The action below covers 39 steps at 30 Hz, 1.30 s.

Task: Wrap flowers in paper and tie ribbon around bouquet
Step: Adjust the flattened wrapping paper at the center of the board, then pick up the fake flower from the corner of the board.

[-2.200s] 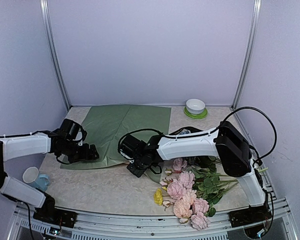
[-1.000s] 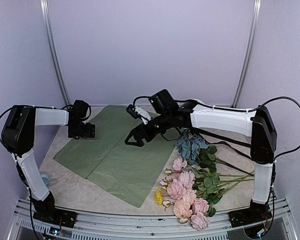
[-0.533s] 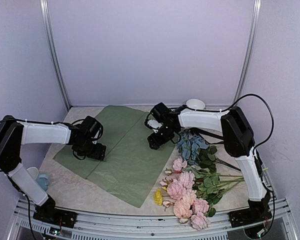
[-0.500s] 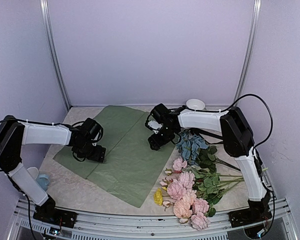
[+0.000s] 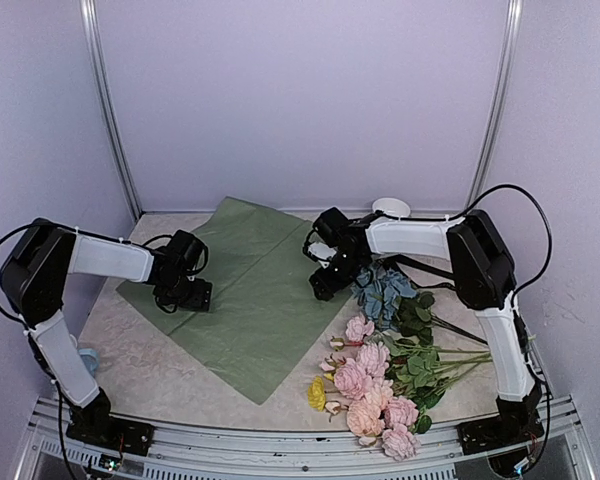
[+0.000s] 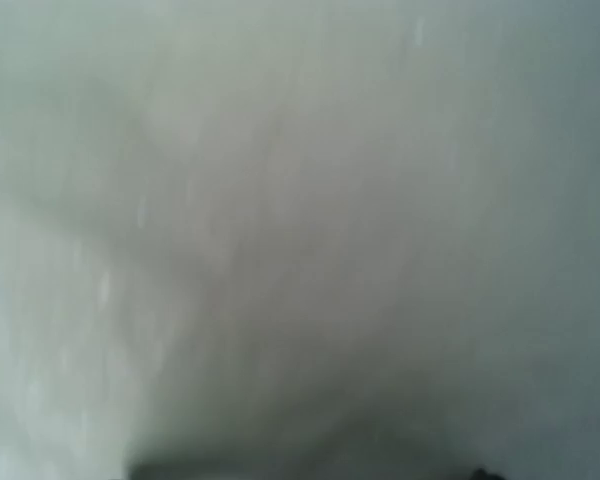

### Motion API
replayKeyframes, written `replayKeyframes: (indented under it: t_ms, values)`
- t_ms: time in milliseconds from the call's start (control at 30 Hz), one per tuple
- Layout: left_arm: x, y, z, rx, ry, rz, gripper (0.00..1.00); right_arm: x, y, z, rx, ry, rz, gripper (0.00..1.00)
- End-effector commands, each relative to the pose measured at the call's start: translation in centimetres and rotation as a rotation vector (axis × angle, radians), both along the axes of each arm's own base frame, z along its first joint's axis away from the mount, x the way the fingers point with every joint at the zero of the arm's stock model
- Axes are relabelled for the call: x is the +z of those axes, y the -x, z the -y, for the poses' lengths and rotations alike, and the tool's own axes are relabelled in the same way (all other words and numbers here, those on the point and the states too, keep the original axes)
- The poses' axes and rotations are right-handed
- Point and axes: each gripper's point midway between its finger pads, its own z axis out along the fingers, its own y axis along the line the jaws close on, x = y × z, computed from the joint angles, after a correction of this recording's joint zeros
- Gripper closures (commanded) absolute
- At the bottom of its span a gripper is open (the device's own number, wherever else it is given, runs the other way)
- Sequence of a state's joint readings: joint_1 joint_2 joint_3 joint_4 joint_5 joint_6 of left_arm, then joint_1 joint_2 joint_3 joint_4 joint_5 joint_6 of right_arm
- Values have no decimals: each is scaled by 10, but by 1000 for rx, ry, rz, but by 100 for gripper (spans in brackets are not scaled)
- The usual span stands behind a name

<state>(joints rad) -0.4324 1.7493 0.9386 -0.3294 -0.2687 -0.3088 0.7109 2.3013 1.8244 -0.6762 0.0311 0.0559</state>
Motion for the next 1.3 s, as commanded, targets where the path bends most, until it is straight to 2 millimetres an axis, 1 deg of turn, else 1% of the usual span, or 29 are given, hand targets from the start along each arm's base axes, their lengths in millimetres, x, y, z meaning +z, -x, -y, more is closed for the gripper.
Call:
replayKeyframes:
  t_ms: [0, 67, 100, 133, 167, 200, 233, 267, 333, 367, 433, 467, 500, 533, 600, 633, 667, 700, 733, 800, 833, 867, 900, 933, 1033, 1100, 1200, 1233, 1267]
  values:
    - [-16, 5, -20, -8, -90, -51, 17, 50, 16, -18, 138, -153, -19, 28]
    - [-4, 3, -12, -33, -74, -10, 13, 99, 18, -29, 202, -252, 44, 28]
    - [8, 1, -6, -46, -60, 30, 10, 124, 18, -31, 220, -287, 82, 28]
    - [15, 0, -1, -57, -52, 54, 5, 152, 19, -29, 231, -316, 127, 27]
    - [31, -3, 3, -64, -44, 102, 2, 177, 21, -24, 233, -338, 164, 27]
    - [45, -6, 5, -67, -44, 141, 1, 204, 24, -15, 225, -359, 204, 26]
    - [59, -8, 7, -75, -48, 178, 1, 220, 26, -2, 201, -361, 221, 25]
    - [74, -10, 9, -76, -51, 214, 1, 229, 29, 13, 164, -349, 228, 23]
    - [107, -12, 9, -62, -59, 289, 1, 220, 38, 59, 43, -244, 184, 22]
    - [124, -12, 9, -56, -60, 327, 1, 208, 44, 85, -23, -166, 155, 22]
    - [162, -10, 13, -51, -51, 428, 1, 181, 68, 134, -105, -26, 85, 19]
    - [181, -7, 15, -55, -36, 485, 1, 166, 84, 152, -106, 25, 41, 15]
    - [200, -3, 19, -64, -12, 549, 1, 147, 104, 167, -76, 74, -8, 11]
    - [218, 1, 23, -75, 24, 617, 1, 137, 117, 178, -55, 104, -24, 9]
    - [254, 11, 21, -44, 130, 773, 1, 131, 124, 196, -28, 149, 24, 7]
    - [268, 18, 9, 19, 183, 854, 1, 130, 125, 202, -20, 160, 45, 6]
    - [278, 26, -4, 74, 217, 925, 1, 127, 129, 208, -19, 167, 51, 5]
    - [276, 35, -10, 97, 257, 966, 1, 123, 131, 215, -25, 177, 50, 4]
    - [282, 43, -14, 107, 318, 1010, 1, 118, 133, 223, -32, 198, 48, 4]
    - [292, 60, -8, 22, 423, 1082, 1, 97, 140, 240, -20, 254, 8, 4]
    - [295, 68, -2, -37, 457, 1105, 1, 84, 146, 249, -5, 286, -19, 4]
    - [300, 73, 0, -59, 488, 1126, 1, 72, 151, 257, 10, 325, -33, 4]
    - [298, 74, 1, -64, 499, 1116, 1, 62, 154, 264, 19, 363, -45, 4]
    - [294, 73, 4, -72, 496, 1095, 1, 56, 156, 269, 16, 387, -53, 4]
    - [280, 63, 13, -95, 452, 999, 1, 48, 155, 272, 17, 386, -80, 9]
    - [274, 58, 21, -121, 434, 953, 1, 35, 159, 275, 30, 392, -125, 16]
    - [269, 54, 26, -130, 422, 926, 1, 18, 159, 282, 18, 443, -172, 39]
    - [269, 54, 26, -130, 423, 926, 1, 15, 156, 284, 13, 456, -179, 43]
    - [269, 54, 28, -136, 425, 927, 1, 12, 153, 285, 8, 465, -187, 45]
